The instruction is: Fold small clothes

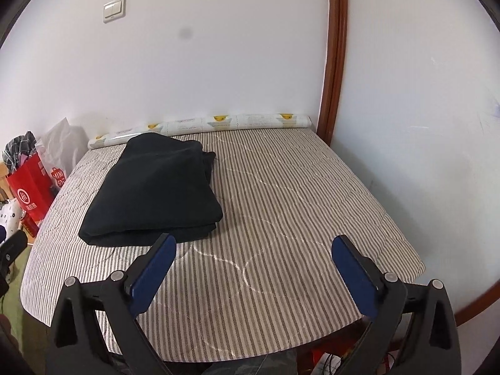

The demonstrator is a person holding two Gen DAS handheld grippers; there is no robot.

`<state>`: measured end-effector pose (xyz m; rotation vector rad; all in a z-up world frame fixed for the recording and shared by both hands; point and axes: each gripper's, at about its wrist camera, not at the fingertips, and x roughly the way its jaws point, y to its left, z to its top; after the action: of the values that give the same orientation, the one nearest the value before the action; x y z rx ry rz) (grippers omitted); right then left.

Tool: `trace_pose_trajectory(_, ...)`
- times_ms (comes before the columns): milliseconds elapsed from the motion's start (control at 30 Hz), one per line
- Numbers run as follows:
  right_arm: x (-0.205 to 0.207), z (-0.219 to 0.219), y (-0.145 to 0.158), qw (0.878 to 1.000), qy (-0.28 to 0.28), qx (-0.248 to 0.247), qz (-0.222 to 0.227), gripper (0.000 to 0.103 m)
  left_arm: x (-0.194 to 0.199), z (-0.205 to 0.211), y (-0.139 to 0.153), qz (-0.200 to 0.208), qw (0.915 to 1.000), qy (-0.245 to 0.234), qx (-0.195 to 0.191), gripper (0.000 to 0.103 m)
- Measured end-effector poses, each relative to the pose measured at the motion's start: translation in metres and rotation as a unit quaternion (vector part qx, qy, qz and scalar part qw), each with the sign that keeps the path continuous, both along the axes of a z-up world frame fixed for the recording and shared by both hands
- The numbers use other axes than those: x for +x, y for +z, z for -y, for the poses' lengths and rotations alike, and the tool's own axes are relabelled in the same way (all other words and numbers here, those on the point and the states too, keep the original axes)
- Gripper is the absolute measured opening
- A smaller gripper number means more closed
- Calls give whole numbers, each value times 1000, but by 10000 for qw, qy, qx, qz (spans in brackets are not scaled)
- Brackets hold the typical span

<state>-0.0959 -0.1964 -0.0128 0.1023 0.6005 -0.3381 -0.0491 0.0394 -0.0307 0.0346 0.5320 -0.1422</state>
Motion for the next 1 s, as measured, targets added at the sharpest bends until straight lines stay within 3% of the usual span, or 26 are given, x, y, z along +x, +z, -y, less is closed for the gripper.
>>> trace_pose_trajectory(1000,-5,-8,1,9999,18,-124,-5,99,-3,8,0,-58,9999,-152,-38,88)
